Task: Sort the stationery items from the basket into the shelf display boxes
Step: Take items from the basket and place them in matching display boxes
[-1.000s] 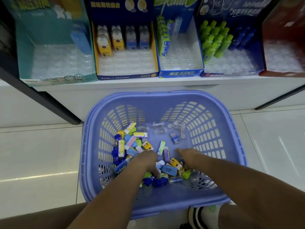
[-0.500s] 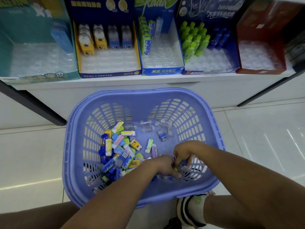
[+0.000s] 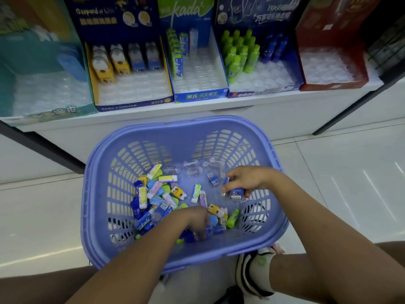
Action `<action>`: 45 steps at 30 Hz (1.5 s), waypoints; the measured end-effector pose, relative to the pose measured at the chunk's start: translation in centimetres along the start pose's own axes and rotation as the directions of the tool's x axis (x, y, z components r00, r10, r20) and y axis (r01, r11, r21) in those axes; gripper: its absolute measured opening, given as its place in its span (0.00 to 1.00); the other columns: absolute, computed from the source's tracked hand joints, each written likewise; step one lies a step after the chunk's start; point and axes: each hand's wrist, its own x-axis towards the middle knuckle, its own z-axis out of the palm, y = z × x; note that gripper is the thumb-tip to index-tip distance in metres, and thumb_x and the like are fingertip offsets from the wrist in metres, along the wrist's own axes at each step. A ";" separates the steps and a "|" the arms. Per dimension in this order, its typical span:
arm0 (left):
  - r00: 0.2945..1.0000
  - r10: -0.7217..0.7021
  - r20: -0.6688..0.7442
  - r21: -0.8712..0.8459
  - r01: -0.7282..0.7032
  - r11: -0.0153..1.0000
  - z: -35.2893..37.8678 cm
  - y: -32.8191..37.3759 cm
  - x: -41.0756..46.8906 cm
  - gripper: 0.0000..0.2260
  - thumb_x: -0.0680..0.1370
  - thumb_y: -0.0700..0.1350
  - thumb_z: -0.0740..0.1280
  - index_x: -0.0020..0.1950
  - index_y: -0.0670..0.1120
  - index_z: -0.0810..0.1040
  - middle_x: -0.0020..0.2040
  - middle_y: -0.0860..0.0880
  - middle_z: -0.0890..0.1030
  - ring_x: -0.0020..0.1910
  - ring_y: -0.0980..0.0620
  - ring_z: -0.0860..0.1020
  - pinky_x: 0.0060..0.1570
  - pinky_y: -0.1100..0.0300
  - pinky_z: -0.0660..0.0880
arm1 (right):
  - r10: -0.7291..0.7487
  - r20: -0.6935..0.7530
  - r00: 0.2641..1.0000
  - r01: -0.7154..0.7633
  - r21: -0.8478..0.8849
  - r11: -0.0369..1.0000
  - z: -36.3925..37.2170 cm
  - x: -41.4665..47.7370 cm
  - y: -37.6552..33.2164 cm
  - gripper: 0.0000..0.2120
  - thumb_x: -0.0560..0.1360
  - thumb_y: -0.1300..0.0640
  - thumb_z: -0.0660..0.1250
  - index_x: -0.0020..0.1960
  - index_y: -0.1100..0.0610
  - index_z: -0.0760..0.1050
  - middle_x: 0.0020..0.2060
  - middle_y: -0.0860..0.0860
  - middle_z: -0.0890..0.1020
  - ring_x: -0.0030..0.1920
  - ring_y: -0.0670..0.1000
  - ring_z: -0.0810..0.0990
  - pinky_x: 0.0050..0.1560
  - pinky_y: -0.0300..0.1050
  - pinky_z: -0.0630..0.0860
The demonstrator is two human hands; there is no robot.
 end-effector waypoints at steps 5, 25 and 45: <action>0.986 -0.119 -0.116 -0.871 -0.043 0.490 -1.7 0.2 -2.2 0.08 0.76 0.36 0.60 0.37 0.42 0.70 0.33 0.44 0.70 0.30 0.51 0.70 0.36 0.58 0.74 | -0.122 0.081 0.989 0.087 0.340 0.936 0.6 -1.1 -1.1 0.09 0.77 0.53 0.66 0.49 0.59 0.75 0.42 0.53 0.81 0.27 0.47 0.72 0.25 0.36 0.69; 0.877 0.016 -0.481 -0.806 -0.435 -0.402 -7.7 2.4 -10.2 0.14 0.69 0.47 0.70 0.51 0.42 0.82 0.45 0.43 0.82 0.36 0.48 0.81 0.35 0.56 0.80 | -0.413 -0.560 0.718 0.535 0.064 0.843 -0.1 -5.1 -9.8 0.12 0.68 0.52 0.75 0.49 0.52 0.79 0.42 0.48 0.84 0.33 0.39 0.78 0.30 0.31 0.72; 0.643 -0.277 -0.714 -0.401 -0.700 -0.591 -12.7 -2.3 -18.3 0.07 0.74 0.46 0.66 0.46 0.45 0.80 0.49 0.43 0.83 0.45 0.45 0.82 0.42 0.52 0.82 | -0.678 -0.709 0.194 0.463 -0.543 0.701 -6.2 -2.5 -25.1 0.11 0.70 0.60 0.72 0.52 0.56 0.80 0.45 0.49 0.83 0.45 0.43 0.79 0.50 0.35 0.75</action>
